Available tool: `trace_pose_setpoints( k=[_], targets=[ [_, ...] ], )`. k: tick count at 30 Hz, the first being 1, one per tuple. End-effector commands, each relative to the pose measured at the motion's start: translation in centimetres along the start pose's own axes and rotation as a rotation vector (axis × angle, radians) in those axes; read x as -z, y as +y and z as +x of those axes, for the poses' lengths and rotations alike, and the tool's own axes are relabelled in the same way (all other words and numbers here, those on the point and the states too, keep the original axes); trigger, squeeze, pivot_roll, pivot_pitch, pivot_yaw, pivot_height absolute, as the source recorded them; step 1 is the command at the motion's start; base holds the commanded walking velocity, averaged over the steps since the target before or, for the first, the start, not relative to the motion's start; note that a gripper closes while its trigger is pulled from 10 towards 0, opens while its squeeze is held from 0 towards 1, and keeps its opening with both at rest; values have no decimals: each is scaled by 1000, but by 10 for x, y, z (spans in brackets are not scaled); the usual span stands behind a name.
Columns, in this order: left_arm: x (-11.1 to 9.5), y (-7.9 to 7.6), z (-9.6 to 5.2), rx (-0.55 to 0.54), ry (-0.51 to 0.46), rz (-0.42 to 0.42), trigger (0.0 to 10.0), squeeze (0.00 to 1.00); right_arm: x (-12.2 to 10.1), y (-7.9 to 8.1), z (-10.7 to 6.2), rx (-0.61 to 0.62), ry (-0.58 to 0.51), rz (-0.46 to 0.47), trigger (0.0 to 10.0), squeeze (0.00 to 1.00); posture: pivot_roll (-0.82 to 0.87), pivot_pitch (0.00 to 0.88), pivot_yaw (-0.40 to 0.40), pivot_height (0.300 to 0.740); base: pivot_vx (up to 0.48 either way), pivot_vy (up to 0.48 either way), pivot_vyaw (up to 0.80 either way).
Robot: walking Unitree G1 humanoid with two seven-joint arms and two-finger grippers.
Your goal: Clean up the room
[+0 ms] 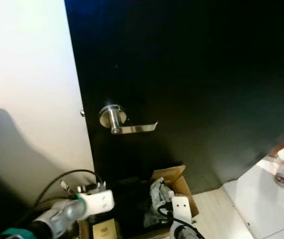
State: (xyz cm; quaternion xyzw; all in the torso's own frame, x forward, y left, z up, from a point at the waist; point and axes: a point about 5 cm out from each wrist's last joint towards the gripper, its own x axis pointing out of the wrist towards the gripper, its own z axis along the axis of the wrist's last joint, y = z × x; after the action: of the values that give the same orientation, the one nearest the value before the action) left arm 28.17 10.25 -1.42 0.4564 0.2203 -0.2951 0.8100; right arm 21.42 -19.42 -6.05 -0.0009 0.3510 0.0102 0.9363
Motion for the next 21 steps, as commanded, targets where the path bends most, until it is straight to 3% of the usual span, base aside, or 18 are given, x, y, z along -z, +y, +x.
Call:
trace_pose_setpoints(
  k=[1, 2, 3, 5, 6, 7, 8, 9, 11, 12, 13, 15, 16, 19, 20, 21],
  targets=[
    [-11, 0, 2, -94, -27, 168, 10000, 0, 4, 2, -1, -2, 12, 9, 10000, 0, -49, 0, 14, 740, 0, 0, 0],
    [-11, 6, 1, -119, -43, 86, 10000, 0, 4, 3, -1, -4, 13, 9, 10000, 0, -44, 0, 10, 740, 0, 0, 0],
    [-11, 6, 1, -119, -43, 86, 10000, 0, 4, 3, -1, -4, 13, 9, 10000, 0, -44, 0, 10, 740, 0, 0, 0],
    [-11, 4, 3, -36, -14, -373, 10000, 0, 5, 3, -1, -9, 15, 5, 10000, 0, -49, 0, 8, 740, 0, 0, 0],
    [-11, -2, 3, 65, -31, -534, 10000, 0, 4, 3, -1, -10, 14, 3, 10000, 0, -49, 0, 8, 740, 0, 0, 0],
    [-12, -5, 2, 134, -36, -589, 10000, 0, 4, 3, -1, -10, 13, 2, 10000, 0, -49, 0, 8, 740, 0, 0, 0],
    [-12, -5, 2, 134, -36, -589, 10000, 0, 4, 3, -1, -10, 13, 2, 10000, 0, -49, 0, 8, 740, 0, 0, 0],
    [-8, -4, 0, 151, -35, -220, 10000, 0, 3, 2, 0, -9, 11, 3, 10000, 0, -50, 0, 5, 740, 0, 0, 0],
    [-8, -10, -2, 192, -56, -197, 10000, 0, 2, 1, 0, -8, 9, 2, 10000, 0, -47, 0, 5, 740, 0, 0, 0],
    [-4, -13, -2, 173, -38, -40, 10000, 0, 1, -2, -1, 0, 5, 4, 10000, 0, -54, 0, 6, 740, 0, 0, 0],
    [1, -15, -3, 149, -47, 237, 10000, 0, 1, -5, -1, 10, -1, 8, 10000, 0, -54, 0, 6, 740, 0, 0, 0],
    [1, -15, -3, 149, -47, 237, 10000, 0, 1, -5, -1, 10, -1, 8, 10000, 0, -54, 0, 6, 740, 0, 0, 0],
    [-11, -17, -1, 168, -49, -120, 10000, 0, -1, -10, -2, 30, -14, 21, 10000, 0, -47, 0, 5, 740, 0, 0, 0],
    [-10, -19, -2, 195, -57, -136, 10000, 0, -10, -18, -1, 60, -60, 43, 10000, 0, -51, 0, 4, 740, 0, 0, 0],
    [-19, -20, -1, 229, -87, -426, 10000, 0, -21, -23, 0, 84, -111, 68, 10000, 0, -45, 0, 6, 740, 0, 0, 0],
    [-18, -14, -1, 181, -90, -390, 10000, 0, -40, -28, 1, 92, -203, 105, 10000, 0, -51, 0, 7, 740, 0, 0, 0]
  ],
)
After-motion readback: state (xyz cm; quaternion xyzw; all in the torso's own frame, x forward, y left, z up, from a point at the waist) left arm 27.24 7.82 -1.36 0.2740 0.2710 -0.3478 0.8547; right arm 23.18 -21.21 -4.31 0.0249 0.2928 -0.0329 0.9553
